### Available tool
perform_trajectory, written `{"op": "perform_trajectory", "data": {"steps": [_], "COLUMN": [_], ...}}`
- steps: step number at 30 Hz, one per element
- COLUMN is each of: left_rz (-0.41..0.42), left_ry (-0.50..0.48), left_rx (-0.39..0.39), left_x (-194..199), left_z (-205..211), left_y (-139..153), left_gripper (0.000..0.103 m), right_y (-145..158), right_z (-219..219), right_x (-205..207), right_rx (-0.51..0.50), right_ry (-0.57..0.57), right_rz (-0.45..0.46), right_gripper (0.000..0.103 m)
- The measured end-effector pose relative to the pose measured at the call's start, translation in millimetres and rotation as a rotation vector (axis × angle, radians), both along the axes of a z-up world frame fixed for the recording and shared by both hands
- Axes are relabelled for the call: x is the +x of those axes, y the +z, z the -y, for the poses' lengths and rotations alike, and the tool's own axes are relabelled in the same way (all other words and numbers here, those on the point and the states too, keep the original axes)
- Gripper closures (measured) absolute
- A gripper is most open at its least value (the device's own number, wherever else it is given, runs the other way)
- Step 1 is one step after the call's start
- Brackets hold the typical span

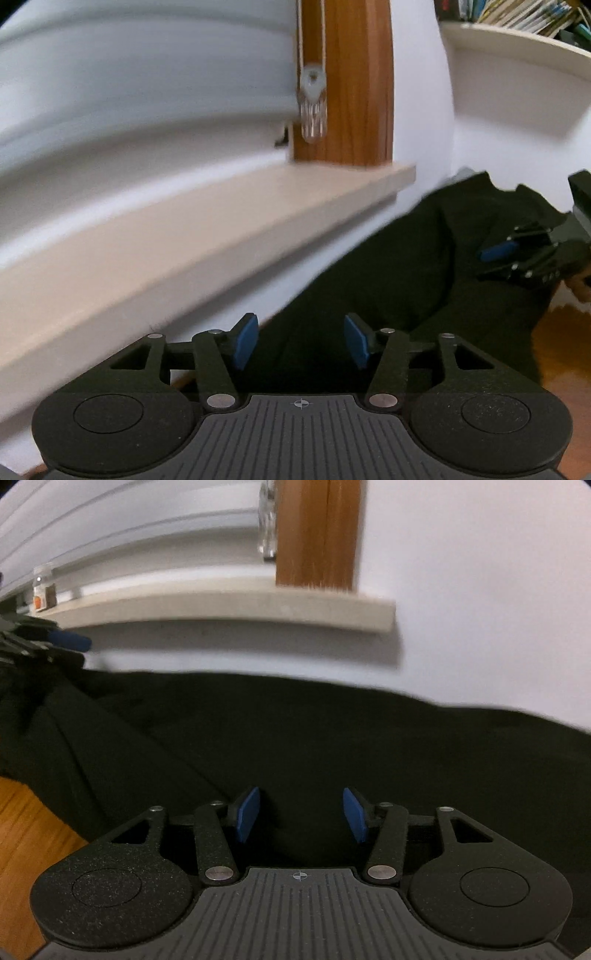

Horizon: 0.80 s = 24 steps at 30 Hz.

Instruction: Fold clothes

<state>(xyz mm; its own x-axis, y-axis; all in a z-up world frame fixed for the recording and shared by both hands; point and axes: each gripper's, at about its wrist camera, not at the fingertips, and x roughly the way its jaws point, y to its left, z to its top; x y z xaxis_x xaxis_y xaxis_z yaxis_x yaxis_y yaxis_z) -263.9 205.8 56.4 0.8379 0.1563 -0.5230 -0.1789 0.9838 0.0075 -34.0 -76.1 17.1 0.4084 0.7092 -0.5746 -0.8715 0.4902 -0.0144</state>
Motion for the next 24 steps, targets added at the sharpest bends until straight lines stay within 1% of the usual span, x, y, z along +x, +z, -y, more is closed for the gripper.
{"op": "perform_trajectory", "data": {"steps": [2,3,5,9,14,17,20,23,24], "left_rz": [-0.026,-0.035,-0.051,-0.071,-0.081,-0.083,-0.087,-0.088,-0.086], "left_ry": [-0.031,-0.037,-0.047,-0.072,-0.097,-0.097,-0.081,-0.073,-0.072], "left_rx": [-0.055,-0.073,-0.107,-0.110,-0.125,-0.112,-0.095,-0.079,-0.070], "left_x": [2.8,1.7,-0.7,-5.5,-23.9,-29.5,-31.4,-32.8,-33.4], "left_z": [-8.4,-10.0,-12.9,-4.2,7.9,13.9,16.7,18.2,19.2], "left_y": [-16.6,-19.2,-23.1,-22.3,-22.0,-23.3,-24.1,-23.7,-23.2], "left_gripper": [0.046,0.046,0.045,0.044,0.038,0.036,0.033,0.032,0.032], "right_y": [-1.8,-1.8,-1.1,-1.3,-1.4,-2.5,1.4,5.3,7.4], "right_z": [2.6,4.1,6.5,21.8,44.5,54.5,82.4,110.5,126.6], "right_x": [5.1,7.1,3.0,-10.0,-26.1,-32.3,-22.7,-13.0,-5.1], "right_rx": [0.001,0.004,-0.010,-0.006,0.004,0.022,0.074,0.125,0.137], "right_ry": [0.004,0.008,0.016,0.012,0.026,0.030,-0.040,-0.110,-0.162], "right_rz": [-0.034,-0.051,-0.039,-0.042,-0.044,-0.037,-0.026,-0.016,-0.011], "right_gripper": [0.052,0.052,0.052,0.052,0.052,0.052,0.052,0.051,0.051]}}
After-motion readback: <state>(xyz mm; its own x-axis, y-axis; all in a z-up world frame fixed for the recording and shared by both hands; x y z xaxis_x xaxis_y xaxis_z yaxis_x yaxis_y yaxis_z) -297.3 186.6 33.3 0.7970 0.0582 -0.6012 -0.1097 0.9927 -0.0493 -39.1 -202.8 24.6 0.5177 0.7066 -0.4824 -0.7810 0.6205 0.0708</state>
